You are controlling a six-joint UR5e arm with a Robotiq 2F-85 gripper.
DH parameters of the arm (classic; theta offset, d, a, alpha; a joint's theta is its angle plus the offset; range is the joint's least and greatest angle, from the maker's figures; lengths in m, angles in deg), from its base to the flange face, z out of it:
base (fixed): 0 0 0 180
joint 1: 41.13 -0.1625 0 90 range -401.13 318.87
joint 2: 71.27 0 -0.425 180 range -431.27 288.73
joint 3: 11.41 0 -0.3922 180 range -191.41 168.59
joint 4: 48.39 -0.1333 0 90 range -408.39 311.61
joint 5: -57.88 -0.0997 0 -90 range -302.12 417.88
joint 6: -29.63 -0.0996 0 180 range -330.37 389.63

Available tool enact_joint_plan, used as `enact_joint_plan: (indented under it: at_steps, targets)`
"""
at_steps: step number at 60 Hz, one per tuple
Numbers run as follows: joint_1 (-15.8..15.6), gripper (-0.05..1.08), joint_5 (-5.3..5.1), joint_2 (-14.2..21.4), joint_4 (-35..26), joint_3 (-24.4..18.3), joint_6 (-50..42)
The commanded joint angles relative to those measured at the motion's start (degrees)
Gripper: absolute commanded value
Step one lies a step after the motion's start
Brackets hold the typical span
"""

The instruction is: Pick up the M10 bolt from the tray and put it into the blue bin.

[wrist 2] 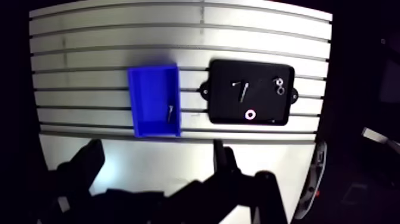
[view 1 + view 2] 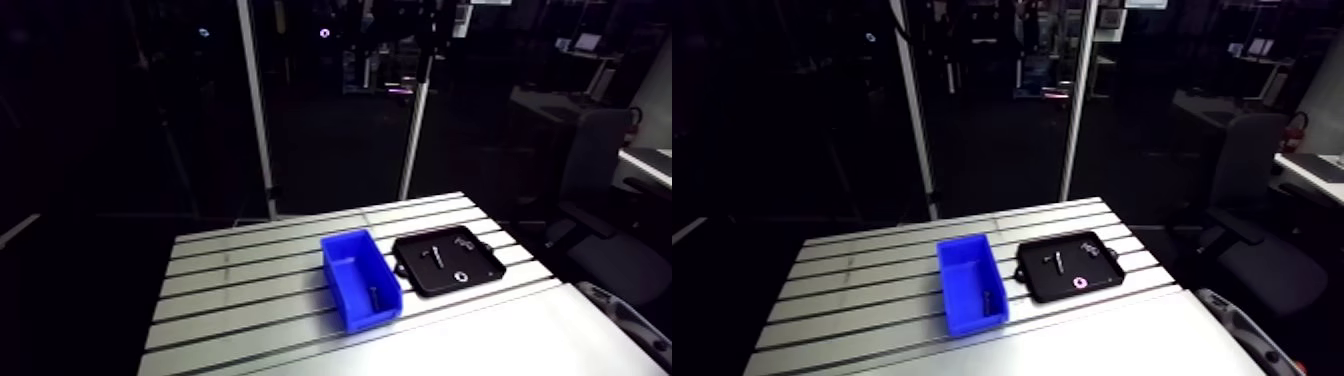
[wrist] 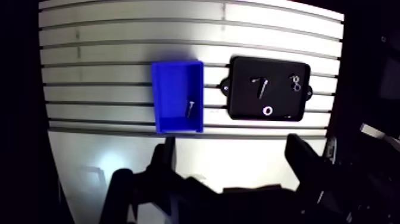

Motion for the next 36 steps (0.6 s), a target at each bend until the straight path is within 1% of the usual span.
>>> enact_joint_plan:
  at_steps: [1,36]
  targets:
    - [-0.3,0.01,-0.62,0.7,0.2,0.6,-3.3]
    - [-0.3,0.01,-0.62,0.7,0.3,0.7,-3.3]
